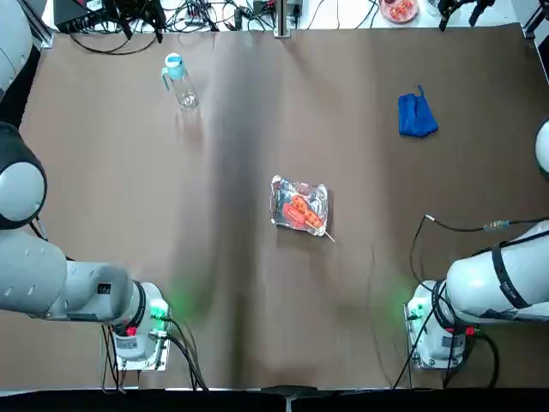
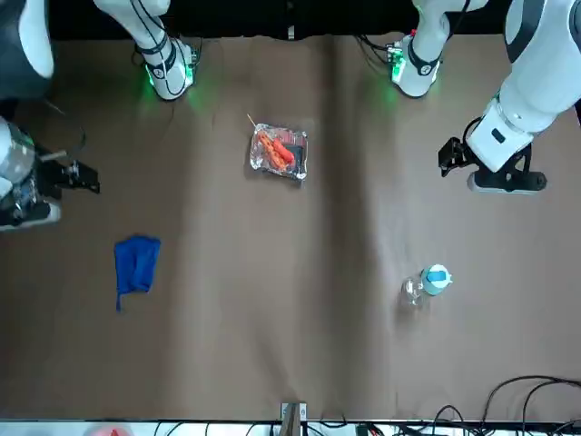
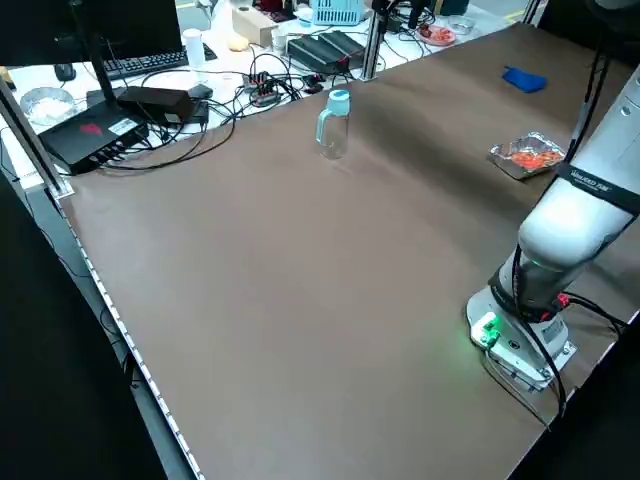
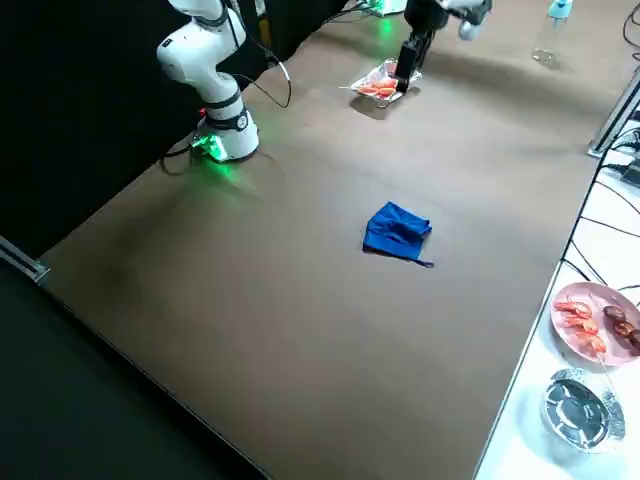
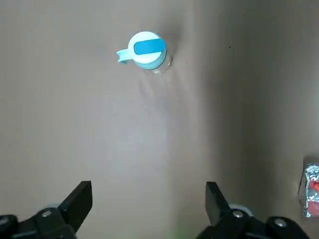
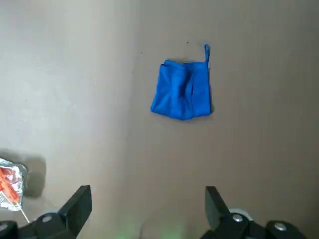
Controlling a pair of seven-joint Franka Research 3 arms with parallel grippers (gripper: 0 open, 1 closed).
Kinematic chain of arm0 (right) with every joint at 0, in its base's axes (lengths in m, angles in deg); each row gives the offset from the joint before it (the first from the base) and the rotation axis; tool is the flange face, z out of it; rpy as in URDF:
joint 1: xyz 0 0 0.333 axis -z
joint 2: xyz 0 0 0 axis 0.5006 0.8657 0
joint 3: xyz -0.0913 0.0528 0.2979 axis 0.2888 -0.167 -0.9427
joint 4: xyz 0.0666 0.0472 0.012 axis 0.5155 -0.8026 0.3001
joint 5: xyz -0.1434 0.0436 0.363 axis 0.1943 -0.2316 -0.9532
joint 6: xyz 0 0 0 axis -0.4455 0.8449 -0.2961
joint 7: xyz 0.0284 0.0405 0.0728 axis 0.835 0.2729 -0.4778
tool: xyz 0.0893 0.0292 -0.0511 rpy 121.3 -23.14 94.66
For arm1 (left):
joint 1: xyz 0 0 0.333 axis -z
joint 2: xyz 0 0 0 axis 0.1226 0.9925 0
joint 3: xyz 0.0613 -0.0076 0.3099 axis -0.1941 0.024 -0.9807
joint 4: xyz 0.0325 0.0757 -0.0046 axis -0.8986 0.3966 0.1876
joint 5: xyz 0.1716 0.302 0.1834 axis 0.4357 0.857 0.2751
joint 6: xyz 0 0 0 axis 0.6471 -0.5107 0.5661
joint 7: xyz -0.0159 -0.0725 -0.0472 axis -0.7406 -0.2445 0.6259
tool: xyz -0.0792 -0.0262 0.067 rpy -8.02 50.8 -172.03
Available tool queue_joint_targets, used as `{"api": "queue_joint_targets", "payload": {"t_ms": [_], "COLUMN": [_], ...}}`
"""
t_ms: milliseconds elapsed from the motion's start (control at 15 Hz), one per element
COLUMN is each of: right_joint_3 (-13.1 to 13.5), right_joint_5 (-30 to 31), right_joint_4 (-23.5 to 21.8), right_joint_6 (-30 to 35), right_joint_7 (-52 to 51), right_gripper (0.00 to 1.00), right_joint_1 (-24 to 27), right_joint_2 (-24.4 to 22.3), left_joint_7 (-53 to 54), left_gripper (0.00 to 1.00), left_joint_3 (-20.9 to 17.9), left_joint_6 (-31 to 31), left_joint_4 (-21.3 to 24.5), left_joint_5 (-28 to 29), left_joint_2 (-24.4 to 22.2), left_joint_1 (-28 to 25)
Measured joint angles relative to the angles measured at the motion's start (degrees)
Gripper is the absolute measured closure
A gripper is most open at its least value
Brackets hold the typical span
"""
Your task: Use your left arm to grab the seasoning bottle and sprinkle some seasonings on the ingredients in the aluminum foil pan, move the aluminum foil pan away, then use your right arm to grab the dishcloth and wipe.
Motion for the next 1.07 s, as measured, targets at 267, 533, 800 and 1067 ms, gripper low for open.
{"api": "queue_joint_targets", "payload": {"t_ms": [267,533,800,1067], "right_joint_3": [-0.15,0.3,0.65,0.62], "right_joint_5": [0.06,0.16,0.14,-0.01], "right_joint_4": [-0.02,-0.11,-0.37,-0.69], "right_joint_6": [0.16,3.37,4.66,0.77], "right_joint_7": [-0.01,0.07,0.07,0.21], "right_gripper": [0.0,0.0,0.0,0.0], "right_joint_1": [-1.34,-0.7,0.14,0.51], "right_joint_2": [-1.82,-2.21,-2.69,-2.9], "left_joint_7": [0.0,0.0,-0.36,0.0], "left_gripper": [0.0,0.0,0.0,0.0], "left_joint_3": [-0.28,-0.45,-0.48,-0.46], "left_joint_6": [0.11,0.13,0.13,0.13], "left_joint_4": [-0.48,-1.89,-1.89,-1.93], "left_joint_5": [0.0,0.0,-0.06,-4.71], "left_joint_2": [0.0,-0.02,-0.02,-0.01], "left_joint_1": [-0.04,-0.18,-0.63,-5.39]}}
